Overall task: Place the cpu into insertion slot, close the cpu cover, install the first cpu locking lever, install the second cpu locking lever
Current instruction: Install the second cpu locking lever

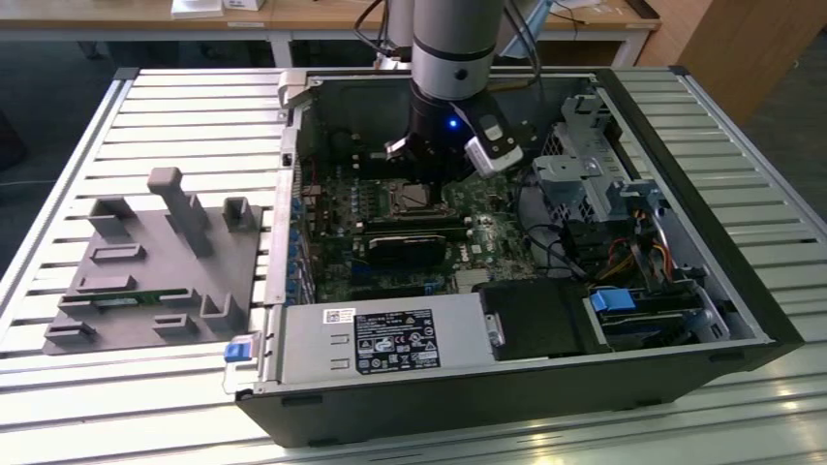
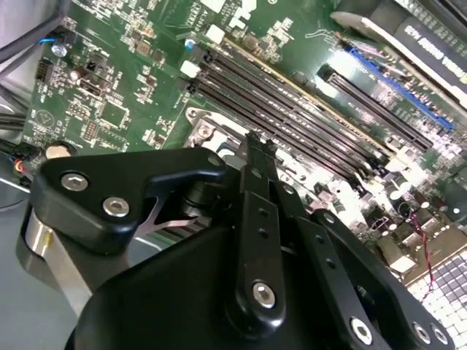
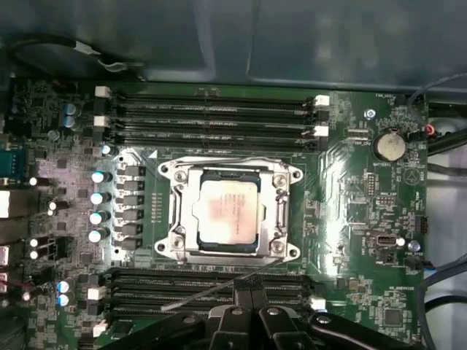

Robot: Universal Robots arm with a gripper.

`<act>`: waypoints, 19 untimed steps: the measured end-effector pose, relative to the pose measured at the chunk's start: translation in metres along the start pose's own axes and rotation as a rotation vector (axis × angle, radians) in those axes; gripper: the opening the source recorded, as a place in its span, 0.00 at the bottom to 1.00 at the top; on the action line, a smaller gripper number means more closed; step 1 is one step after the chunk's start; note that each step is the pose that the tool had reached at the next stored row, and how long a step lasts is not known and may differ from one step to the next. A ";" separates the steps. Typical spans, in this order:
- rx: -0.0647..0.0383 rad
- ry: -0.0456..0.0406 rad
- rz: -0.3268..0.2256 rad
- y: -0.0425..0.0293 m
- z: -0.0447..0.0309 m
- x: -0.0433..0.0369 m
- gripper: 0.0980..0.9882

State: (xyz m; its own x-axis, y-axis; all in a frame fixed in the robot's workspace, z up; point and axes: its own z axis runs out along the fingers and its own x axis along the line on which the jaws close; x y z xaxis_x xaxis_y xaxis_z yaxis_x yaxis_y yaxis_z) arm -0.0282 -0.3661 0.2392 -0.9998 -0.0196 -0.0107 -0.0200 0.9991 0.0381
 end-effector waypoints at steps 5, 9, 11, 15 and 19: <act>-0.003 -0.0001 0.000 -0.0011 0.0002 0.0087 0.01; -0.007 -0.0001 0.000 -0.0019 0.0002 0.0090 0.01; -0.014 -0.0003 0.000 -0.0036 0.0002 0.0091 0.01; -0.025 -0.0005 0.000 -0.0069 0.0001 0.0095 0.01; -0.031 -0.0006 0.000 -0.0084 0.0001 0.0118 0.01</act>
State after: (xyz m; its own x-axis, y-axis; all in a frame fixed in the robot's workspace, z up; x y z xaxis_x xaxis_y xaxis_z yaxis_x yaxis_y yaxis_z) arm -0.0397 -0.3747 0.2387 -0.9998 -0.0192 -0.0112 -0.0199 0.9974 0.0687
